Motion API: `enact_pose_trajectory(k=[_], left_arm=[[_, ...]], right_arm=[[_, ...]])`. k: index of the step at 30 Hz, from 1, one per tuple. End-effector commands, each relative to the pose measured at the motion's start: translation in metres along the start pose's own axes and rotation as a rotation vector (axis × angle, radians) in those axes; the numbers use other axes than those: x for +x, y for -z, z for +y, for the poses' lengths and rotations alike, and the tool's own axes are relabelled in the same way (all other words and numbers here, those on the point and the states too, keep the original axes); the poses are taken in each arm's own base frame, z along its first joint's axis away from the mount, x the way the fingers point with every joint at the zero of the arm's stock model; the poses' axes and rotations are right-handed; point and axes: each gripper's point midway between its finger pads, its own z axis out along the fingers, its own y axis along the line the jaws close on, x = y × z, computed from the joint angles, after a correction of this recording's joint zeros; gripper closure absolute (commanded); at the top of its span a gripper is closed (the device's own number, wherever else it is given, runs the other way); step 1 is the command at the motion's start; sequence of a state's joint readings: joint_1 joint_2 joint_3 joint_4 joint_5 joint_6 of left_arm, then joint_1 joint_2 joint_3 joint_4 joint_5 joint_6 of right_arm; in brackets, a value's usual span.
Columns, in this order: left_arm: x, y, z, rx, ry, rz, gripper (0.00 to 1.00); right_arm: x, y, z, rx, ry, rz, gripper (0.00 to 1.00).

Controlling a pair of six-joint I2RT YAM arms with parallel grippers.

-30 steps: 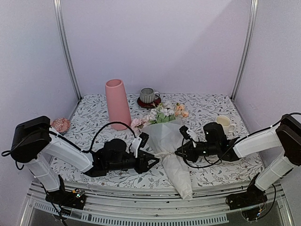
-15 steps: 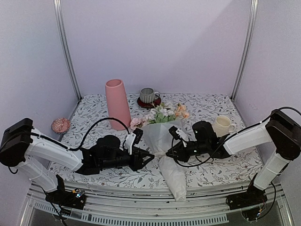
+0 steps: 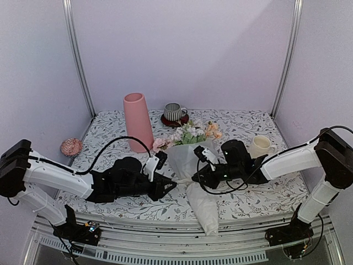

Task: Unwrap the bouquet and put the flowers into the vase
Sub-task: Untie the half-tied ribbon from the folded wrapping paper.

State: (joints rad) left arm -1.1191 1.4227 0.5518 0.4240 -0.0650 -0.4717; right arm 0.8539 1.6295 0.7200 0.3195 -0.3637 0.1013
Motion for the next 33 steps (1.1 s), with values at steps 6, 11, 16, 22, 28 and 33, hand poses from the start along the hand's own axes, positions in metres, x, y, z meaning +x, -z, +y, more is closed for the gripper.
enact_pose_trajectory(k=[6, 11, 16, 22, 28, 33], left_arm=[[0.001, -0.018, -0.004, 0.005, -0.008, 0.030, 0.70], [0.004, -0.023, -0.006, 0.014, -0.005, 0.040, 0.71], [0.005, -0.025, -0.006, 0.012, -0.011, 0.051, 0.72], [0.005, -0.026, -0.008, 0.018, -0.020, 0.060, 0.73], [0.008, -0.034, -0.013, 0.037, -0.021, 0.073, 0.73], [0.008, -0.037, -0.015, 0.043, -0.019, 0.068, 0.74]], right_arm=[[0.015, -0.003, -0.031, 0.136, 0.002, 0.086, 0.86], [0.017, -0.006, -0.028, 0.109, 0.007, 0.097, 0.90], [0.005, -0.004, -0.022, 0.090, 0.014, 0.075, 0.97], [-0.015, 0.005, -0.011, 0.057, 0.020, 0.033, 0.98], [-0.024, 0.016, -0.015, 0.110, 0.027, 0.016, 0.97], [-0.018, 0.021, -0.019, 0.136, 0.036, 0.034, 0.98]])
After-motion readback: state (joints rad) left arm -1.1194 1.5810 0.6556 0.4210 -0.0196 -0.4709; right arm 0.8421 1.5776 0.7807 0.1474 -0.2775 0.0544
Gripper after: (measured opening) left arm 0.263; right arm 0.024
